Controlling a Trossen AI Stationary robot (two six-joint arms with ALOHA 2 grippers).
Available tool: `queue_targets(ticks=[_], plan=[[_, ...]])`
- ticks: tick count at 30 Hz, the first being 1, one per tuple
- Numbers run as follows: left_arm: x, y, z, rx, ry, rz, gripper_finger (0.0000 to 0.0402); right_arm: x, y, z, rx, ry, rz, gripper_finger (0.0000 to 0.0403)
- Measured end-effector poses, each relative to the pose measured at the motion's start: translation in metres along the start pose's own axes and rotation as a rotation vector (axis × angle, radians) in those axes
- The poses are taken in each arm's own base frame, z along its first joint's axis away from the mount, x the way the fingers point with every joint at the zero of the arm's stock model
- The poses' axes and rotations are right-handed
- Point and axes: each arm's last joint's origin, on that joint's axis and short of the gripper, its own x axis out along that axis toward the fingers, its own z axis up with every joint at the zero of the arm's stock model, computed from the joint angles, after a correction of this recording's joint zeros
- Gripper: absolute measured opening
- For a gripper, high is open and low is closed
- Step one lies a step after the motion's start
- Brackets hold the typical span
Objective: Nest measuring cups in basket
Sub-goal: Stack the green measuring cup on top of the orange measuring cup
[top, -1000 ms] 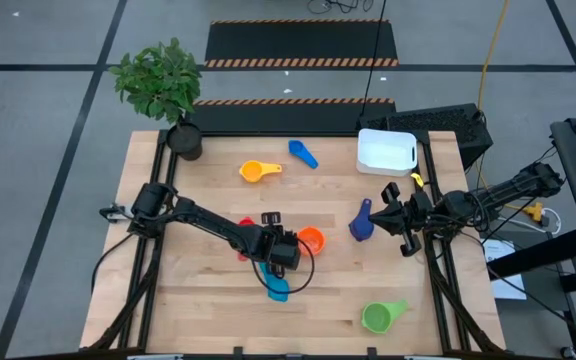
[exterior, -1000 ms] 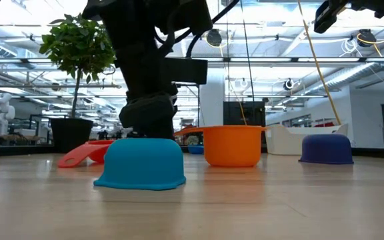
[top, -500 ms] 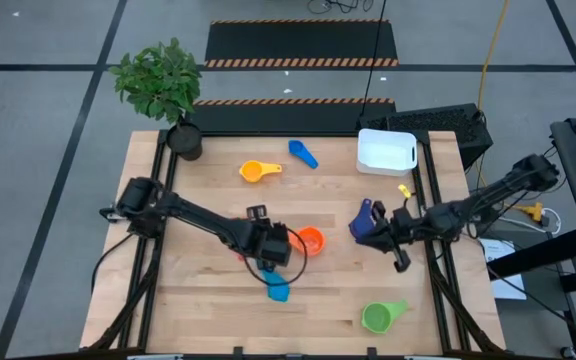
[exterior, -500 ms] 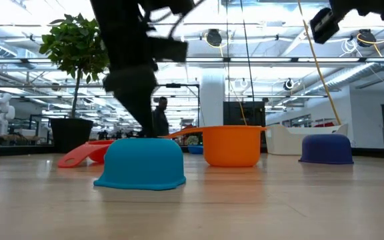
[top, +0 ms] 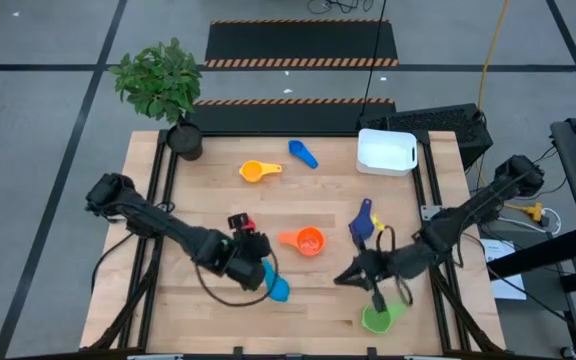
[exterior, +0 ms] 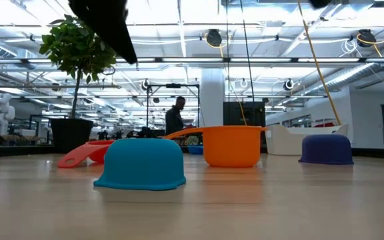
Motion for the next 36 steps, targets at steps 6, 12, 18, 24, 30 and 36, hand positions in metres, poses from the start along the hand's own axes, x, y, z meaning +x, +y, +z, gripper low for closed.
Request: queue_targets(ticks=[6, 12, 18, 24, 30, 36], plan=[[-0.015, -0.01, -0.006, -0.03, -0.041, -0.032, 0.0163, -0.003, 0.039, 0.004, 0.054, 0.299, -0.034, 0.0092], [-0.019, -0.016, -0.005, -0.164, -0.074, -0.068, 0.0163, -0.019, 0.069, -0.033, 0.115, 0.575, -0.083, 0.0162], [-0.022, -0.024, 0.011, -0.321, -0.196, -0.171, 0.0163, -0.035, 0.087, -0.068, 0.167, 0.81, -0.134, 0.0213], [-0.027, -0.03, 0.024, -0.405, -0.316, -0.242, 0.0163, -0.051, 0.09, -0.088, -0.01, 0.928, -0.193, 0.0238], [-0.029, -0.034, 0.027, -0.43, -0.357, -0.252, 0.0163, -0.054, 0.088, -0.104, -0.153, 0.946, -0.235, 0.0283], [-0.028, -0.036, 0.027, -0.437, -0.364, -0.256, 0.0163, -0.051, 0.075, -0.125, -0.167, 0.962, -0.255, 0.033]])
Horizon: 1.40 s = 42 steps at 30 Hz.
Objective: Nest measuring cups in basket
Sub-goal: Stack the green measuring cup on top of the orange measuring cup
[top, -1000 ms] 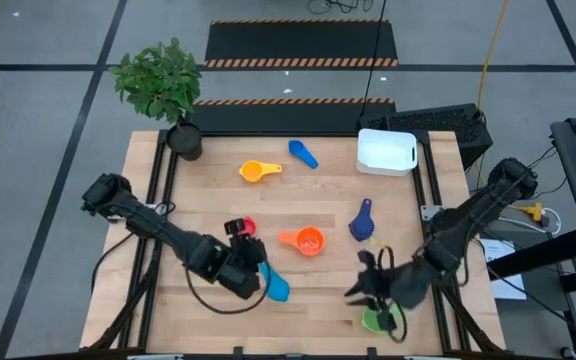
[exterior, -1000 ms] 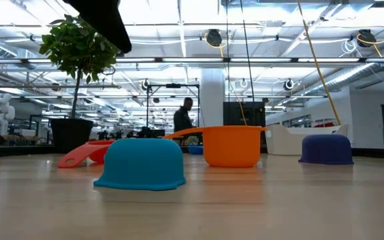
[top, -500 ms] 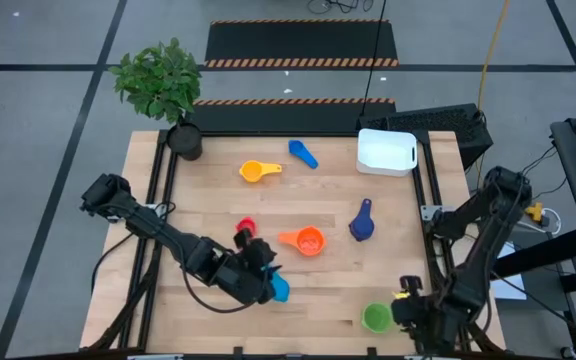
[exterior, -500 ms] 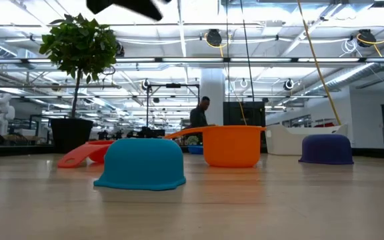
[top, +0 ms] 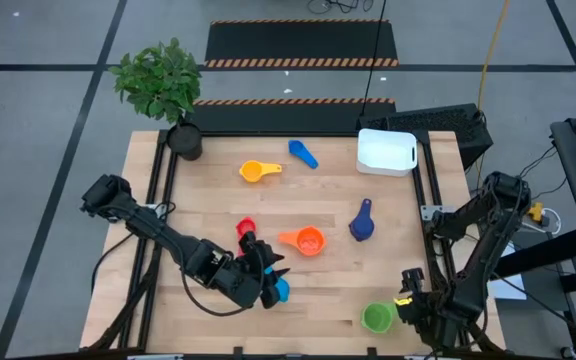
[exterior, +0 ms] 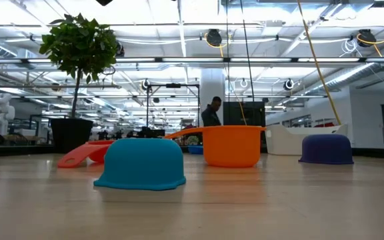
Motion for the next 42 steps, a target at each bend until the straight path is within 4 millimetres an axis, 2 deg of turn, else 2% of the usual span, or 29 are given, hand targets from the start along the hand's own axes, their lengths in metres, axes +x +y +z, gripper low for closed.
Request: queue_targets(ticks=[7, 15, 19, 29, 32, 36, 42], plan=[[0.0, 0.0, 0.0, 0.005, 0.0, 0.001, 0.0163, 0.031, -0.007, -0.012, 0.004, -0.022, 0.032, 0.033], [0.0, 0.0, 0.0, 0.014, 0.001, 0.001, 0.0163, 0.039, -0.01, -0.011, -0.017, -0.046, 0.06, 0.0305], [0.0, 0.0, 0.0, 0.016, 0.001, 0.002, 0.0163, 0.039, -0.008, -0.006, -0.034, -0.076, 0.092, 0.0267], [0.0, 0.001, 0.0, 0.016, 0.001, 0.003, 0.0163, 0.04, -0.01, 0.0, -0.017, -0.088, 0.102, 0.0143], [0.001, 0.001, 0.001, 0.014, 0.001, 0.006, 0.0163, 0.04, -0.01, 0.003, -0.001, -0.104, 0.118, 0.012], [0.002, 0.003, 0.002, 0.011, -0.006, 0.017, 0.0163, 0.04, -0.011, 0.01, 0.036, -0.128, 0.14, 0.0119], [0.003, 0.004, 0.003, 0.009, -0.018, 0.03, 0.0163, 0.04, -0.02, 0.022, 0.203, -0.144, 0.152, 0.0145]])
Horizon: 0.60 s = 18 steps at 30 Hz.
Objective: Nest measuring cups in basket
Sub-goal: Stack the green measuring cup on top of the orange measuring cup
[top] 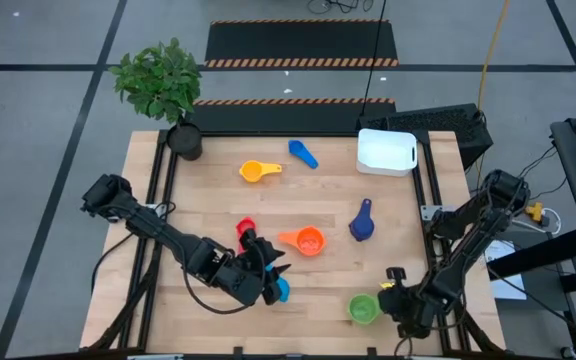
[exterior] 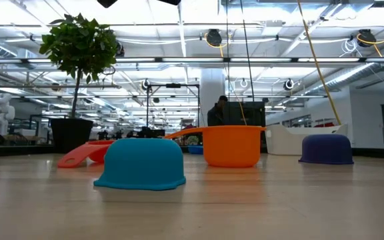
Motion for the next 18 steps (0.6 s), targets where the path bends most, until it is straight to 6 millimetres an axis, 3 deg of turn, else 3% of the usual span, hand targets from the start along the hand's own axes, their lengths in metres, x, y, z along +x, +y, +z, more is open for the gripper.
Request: queue_targets(ticks=[5, 10, 18], plan=[[0.0, -0.001, 0.002, 0.013, -0.03, -0.001, 0.0163, -0.012, -0.007, 0.013, 0.079, -0.07, 0.026, 0.013], [0.0, -0.004, 0.006, 0.037, -0.06, -0.026, 0.0163, -0.035, -0.011, 0.025, 0.086, -0.276, 0.038, 0.0118], [0.0, -0.005, 0.007, 0.04, -0.067, -0.032, 0.0163, -0.061, -0.017, 0.031, 0.086, -0.455, 0.027, 0.0118]])
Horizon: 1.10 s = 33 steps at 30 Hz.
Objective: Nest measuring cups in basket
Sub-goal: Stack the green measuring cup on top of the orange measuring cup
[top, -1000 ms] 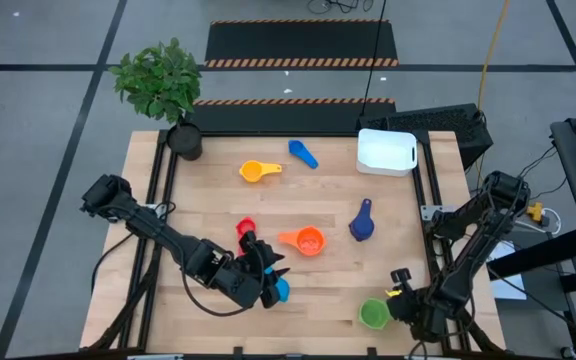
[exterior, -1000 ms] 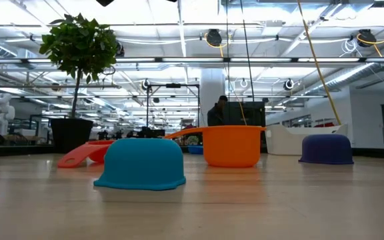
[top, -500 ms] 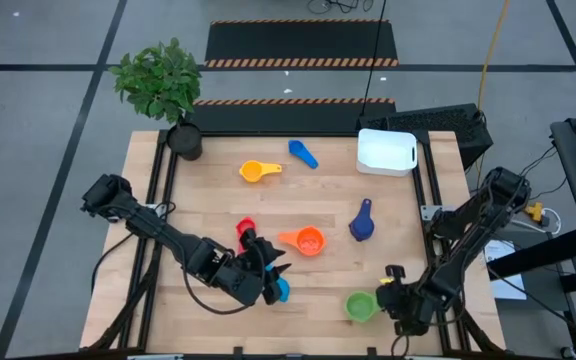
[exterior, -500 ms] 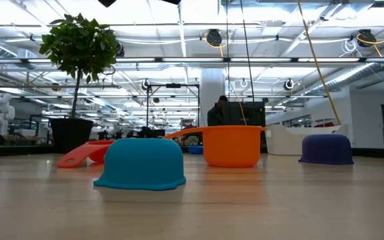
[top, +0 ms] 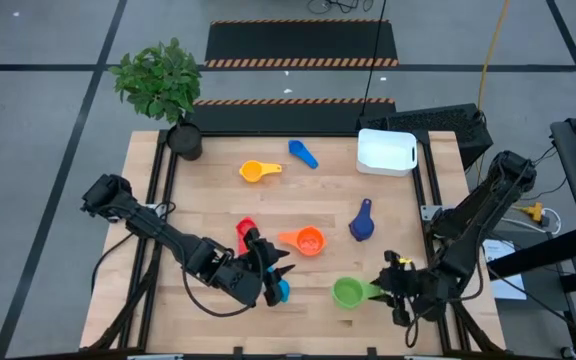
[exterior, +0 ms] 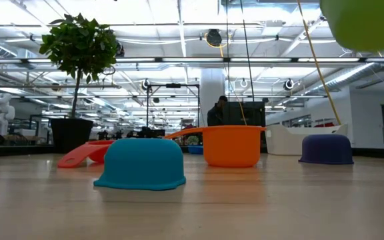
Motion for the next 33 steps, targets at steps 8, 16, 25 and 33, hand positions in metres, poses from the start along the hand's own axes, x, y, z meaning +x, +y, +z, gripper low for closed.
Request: queue_targets(ticks=[8, 16, 25, 33], plan=[[0.0, -0.005, 0.007, -0.049, -0.06, -0.046, 0.0163, -0.012, -0.004, 0.016, -0.108, -0.272, -0.147, 0.0118], [-0.003, -0.012, 0.016, -0.225, -0.129, -0.116, 0.0163, -0.013, 0.0, 0.026, -0.4, -0.426, -0.348, 0.0118], [-0.007, -0.018, 0.028, -0.272, -0.232, -0.176, 0.0163, 0.004, 0.012, 0.026, -0.595, -0.471, -0.506, 0.0118], [-0.005, -0.017, 0.029, -0.409, -0.216, -0.204, 0.0163, 0.017, 0.019, 0.026, -0.679, -0.483, -0.615, 0.0118]])
